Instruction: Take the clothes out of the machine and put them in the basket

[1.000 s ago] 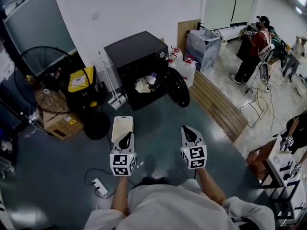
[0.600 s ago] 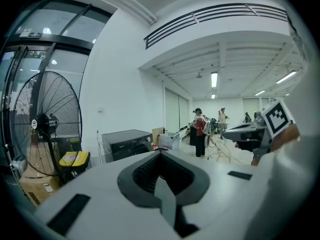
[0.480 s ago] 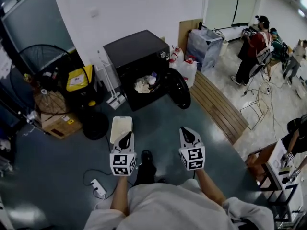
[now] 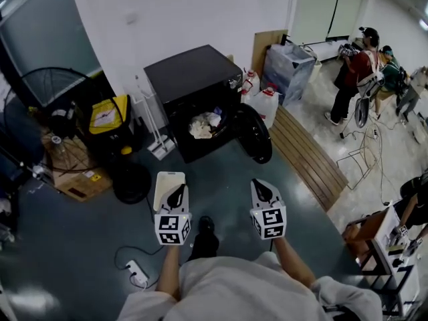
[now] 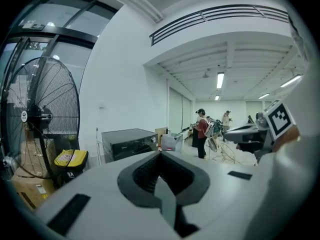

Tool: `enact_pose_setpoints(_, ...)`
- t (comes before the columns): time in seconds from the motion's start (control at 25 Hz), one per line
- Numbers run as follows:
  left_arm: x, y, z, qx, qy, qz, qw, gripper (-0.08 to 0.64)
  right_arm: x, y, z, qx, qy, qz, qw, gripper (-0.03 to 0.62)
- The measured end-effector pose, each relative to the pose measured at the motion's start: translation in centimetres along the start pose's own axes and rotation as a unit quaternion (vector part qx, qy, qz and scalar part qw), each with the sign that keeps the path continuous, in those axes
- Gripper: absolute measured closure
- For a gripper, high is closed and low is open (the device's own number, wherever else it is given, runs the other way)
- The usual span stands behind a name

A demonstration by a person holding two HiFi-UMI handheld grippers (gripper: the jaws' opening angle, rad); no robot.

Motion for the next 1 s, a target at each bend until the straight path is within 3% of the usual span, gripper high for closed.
enact_pose_setpoints(1.0,5.3,-19.0,24.7,-0.042,-0.011,0.004,0.9991,0.541,5.7,2.4,29.1,-0.022,-0.027,-0.002,0.999,0.569)
Point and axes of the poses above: the fingertips, and each gripper's own axes: z forward along the fingers, y to its right, x out of its top, the point moved 3 cm from there along -z, backward along the fingers, and after that the axes turned 2 degrees about y, right-handed, at the moved point
